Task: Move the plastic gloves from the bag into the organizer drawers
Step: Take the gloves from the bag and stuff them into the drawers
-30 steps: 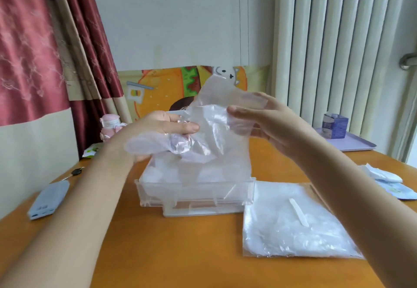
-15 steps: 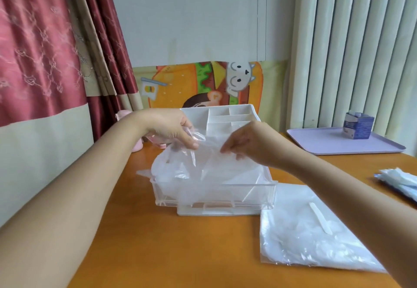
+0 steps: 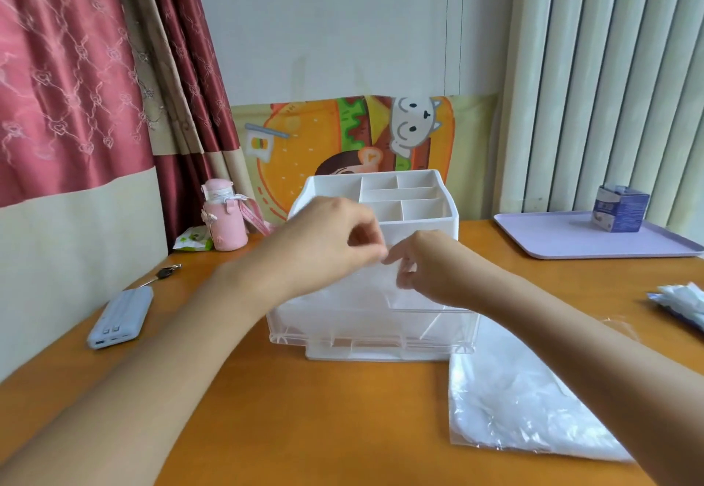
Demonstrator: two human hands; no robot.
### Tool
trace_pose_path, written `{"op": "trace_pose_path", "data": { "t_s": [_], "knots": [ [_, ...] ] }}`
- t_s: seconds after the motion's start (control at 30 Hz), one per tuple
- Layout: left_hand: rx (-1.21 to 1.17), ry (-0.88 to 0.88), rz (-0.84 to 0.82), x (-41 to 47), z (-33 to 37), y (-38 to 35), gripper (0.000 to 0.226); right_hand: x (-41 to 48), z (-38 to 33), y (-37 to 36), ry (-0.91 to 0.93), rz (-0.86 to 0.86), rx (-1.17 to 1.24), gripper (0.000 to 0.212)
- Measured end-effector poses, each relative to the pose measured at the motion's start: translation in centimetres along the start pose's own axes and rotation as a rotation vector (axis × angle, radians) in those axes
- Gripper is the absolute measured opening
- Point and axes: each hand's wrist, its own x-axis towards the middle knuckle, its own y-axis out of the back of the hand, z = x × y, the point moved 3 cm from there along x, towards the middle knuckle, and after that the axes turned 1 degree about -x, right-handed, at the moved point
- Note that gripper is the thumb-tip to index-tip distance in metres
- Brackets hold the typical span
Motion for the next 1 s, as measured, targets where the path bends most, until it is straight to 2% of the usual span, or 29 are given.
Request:
{"op": "trace_pose_path", "data": {
  "t_s": [0.07,0.2,0.33,0.43,0.5,0.53,0.63,0.73,0.83,0.9,1.0],
  "knots": [
    [-0.014,0.012,-0.152,0.3,-0.6,-1.2,0.007,0.2,0.1,-0.1,0.009,-0.021,-0.038,0.043],
    [0.001,0.049,-0.303,1.2,-2.1,-2.9,0.007,-0.4,-0.2,0.1,0.024,-0.018,-0.138,0.045],
    [0.184,0.109,-0.511,1.8,-3.7,-4.6,0.038,-1.3,-0.7,1.3,0.060,-0.014,-0.195,0.039],
    [0.138,0.097,-0.540,1.9,-4.1,-5.1,0.062,-2.1,-1.4,2.9,0.075,0.087,-0.305,0.025],
    [0.107,0.097,-0.565,1.9,-4.1,-5.2,0.068,-2.4,-2.2,3.5,0.110,0.147,-0.330,0.015],
    [0.101,0.097,-0.579,2.0,-4.1,-5.1,0.068,-2.3,-2.5,3.6,0.131,0.147,-0.313,0.016],
    [0.094,0.098,-0.595,2.1,-3.9,-4.8,0.056,-1.8,-3.1,2.6,0.151,0.025,-0.271,0.029],
    [0.037,0.102,-0.612,2.0,-3.9,-4.2,0.023,-1.0,-2.8,0.5,0.126,-0.175,-0.358,0.031],
    [0.007,0.126,-0.587,1.7,-3.9,-3.7,0.011,-0.4,-2.7,-0.1,0.107,-0.388,-0.458,0.050],
    [-0.010,0.172,-0.526,1.6,-4.1,-3.7,0.017,0.0,-2.9,0.2,0.121,-0.450,-0.497,0.057],
    [0.099,0.190,-0.512,1.3,-4.2,-3.9,0.053,0.7,-2.7,0.3,0.109,-0.509,-0.531,0.063]
  ]
}}
